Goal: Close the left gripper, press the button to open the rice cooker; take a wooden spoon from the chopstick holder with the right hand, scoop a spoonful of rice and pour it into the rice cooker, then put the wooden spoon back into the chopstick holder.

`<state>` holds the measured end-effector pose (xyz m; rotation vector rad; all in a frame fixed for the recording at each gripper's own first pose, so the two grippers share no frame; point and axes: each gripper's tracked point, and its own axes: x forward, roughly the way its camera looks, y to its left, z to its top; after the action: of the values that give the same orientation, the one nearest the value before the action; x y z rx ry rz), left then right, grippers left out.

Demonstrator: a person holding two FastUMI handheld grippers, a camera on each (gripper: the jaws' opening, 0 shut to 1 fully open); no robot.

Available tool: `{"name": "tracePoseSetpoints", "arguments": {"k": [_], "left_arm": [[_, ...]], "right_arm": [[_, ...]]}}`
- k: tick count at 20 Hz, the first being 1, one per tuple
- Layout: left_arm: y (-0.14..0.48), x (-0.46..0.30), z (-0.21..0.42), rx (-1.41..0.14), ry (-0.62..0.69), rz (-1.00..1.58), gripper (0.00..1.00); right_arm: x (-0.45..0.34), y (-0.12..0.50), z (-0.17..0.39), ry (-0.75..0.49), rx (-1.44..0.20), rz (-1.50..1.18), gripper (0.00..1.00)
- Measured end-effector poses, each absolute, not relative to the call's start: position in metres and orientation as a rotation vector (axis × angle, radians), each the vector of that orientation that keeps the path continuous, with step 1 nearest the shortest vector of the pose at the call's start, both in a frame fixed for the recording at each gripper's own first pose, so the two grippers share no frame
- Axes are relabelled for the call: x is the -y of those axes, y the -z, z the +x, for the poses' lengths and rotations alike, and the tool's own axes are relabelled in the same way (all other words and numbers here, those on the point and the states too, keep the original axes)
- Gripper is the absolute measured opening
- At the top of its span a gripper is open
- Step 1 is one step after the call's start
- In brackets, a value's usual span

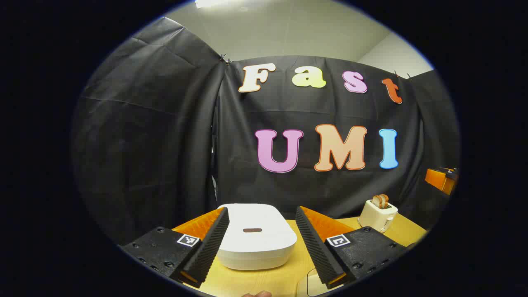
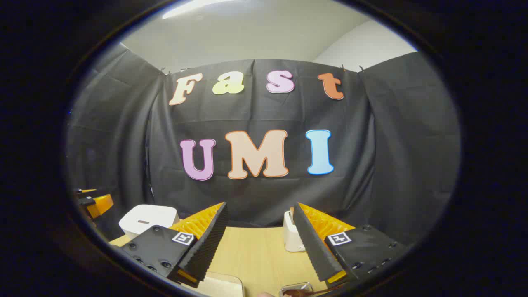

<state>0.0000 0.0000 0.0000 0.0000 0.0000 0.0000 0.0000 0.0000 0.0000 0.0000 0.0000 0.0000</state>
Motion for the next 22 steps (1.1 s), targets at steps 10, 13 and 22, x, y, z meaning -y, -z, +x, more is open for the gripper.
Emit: {"name": "tracePoseSetpoints", "arguments": {"k": [10,13,22], "left_arm": [[-0.008,0.003,0.002,0.018,0.007,0.004,0.95],[-0.01,0.003,0.002,0.024,0.004,0.008,0.95],[-0.016,-0.001,-0.001,0.043,-0.014,0.026,0.88]], "right_arm": [[0.003,-0.004,0.001,0.003,0.019,-0.023,1.0],[0.004,-0.005,-0.002,0.007,0.029,-0.039,1.0],[0.007,-0.001,-0.004,0.002,0.026,-0.042,0.97]]}}
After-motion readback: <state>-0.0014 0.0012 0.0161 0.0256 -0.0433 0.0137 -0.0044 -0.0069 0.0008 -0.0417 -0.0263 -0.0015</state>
